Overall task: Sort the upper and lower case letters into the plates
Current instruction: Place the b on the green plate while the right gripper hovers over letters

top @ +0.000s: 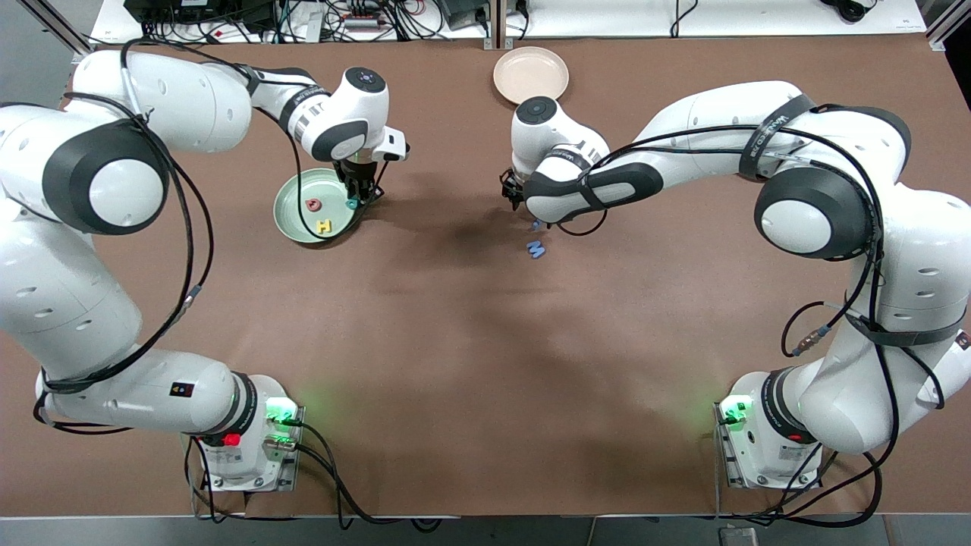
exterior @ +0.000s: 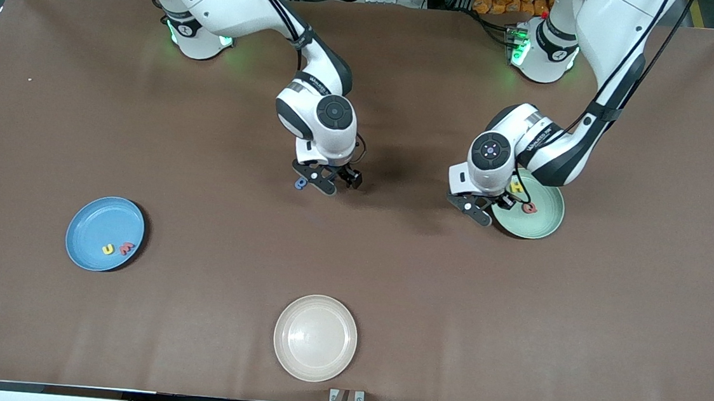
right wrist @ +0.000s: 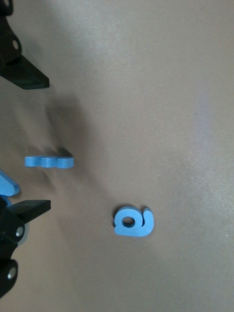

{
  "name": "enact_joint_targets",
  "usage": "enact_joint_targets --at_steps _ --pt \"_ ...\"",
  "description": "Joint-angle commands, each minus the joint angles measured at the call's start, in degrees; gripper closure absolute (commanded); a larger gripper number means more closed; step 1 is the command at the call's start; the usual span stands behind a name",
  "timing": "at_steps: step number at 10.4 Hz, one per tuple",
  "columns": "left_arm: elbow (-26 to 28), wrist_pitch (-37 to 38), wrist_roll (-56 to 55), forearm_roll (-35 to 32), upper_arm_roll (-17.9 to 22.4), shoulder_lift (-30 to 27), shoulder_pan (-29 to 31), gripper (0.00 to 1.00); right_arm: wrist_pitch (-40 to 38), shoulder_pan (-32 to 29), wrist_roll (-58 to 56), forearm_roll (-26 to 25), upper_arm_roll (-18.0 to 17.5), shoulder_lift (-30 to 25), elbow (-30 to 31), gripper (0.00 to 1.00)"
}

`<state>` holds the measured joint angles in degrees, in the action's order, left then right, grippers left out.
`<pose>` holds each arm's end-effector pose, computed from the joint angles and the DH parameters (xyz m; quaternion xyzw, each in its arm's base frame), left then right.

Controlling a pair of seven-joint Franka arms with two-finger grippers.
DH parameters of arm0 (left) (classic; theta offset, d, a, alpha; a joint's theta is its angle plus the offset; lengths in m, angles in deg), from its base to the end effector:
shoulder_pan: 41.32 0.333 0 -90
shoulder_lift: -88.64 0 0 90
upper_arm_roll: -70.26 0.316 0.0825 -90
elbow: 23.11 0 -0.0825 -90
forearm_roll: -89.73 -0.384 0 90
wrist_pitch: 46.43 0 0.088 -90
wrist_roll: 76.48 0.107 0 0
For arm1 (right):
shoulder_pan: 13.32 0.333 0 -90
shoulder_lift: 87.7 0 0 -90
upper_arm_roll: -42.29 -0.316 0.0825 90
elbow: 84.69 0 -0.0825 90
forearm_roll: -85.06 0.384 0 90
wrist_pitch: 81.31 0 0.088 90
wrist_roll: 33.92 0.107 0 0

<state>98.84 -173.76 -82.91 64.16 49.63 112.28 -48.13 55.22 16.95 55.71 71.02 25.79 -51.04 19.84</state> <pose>0.4869 -0.2409 0.2040 -0.9308 0.3300 0.1027 0.1189 0.4494 0.4591 0.1906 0.9528 -0.3028 -0.0121 0.0194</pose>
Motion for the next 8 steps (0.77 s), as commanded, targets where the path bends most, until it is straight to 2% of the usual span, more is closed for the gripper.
enact_joint_targets --at_steps 1,5,6,8 --pt "2.2 -0.6 3.1 -0.6 -0.8 -1.5 4.2 0.95 5.7 -3.2 1.2 0.2 -0.6 -1.3 4.6 0.0" --pt "2.4 -0.6 3.6 -0.5 -0.8 -1.3 4.9 0.91 7.0 -3.1 2.8 0.4 -0.7 -2.3 6.9 0.0" --pt "2.3 -0.6 3.6 -0.4 -0.9 -1.3 4.9 0.75 7.2 -3.1 2.8 0.5 -0.9 -2.7 7.5 0.0" --pt "2.3 -0.6 3.6 -0.3 -0.9 -1.5 5.0 0.54 7.3 -3.6 2.7 0.5 -1.4 -5.2 10.4 0.0"
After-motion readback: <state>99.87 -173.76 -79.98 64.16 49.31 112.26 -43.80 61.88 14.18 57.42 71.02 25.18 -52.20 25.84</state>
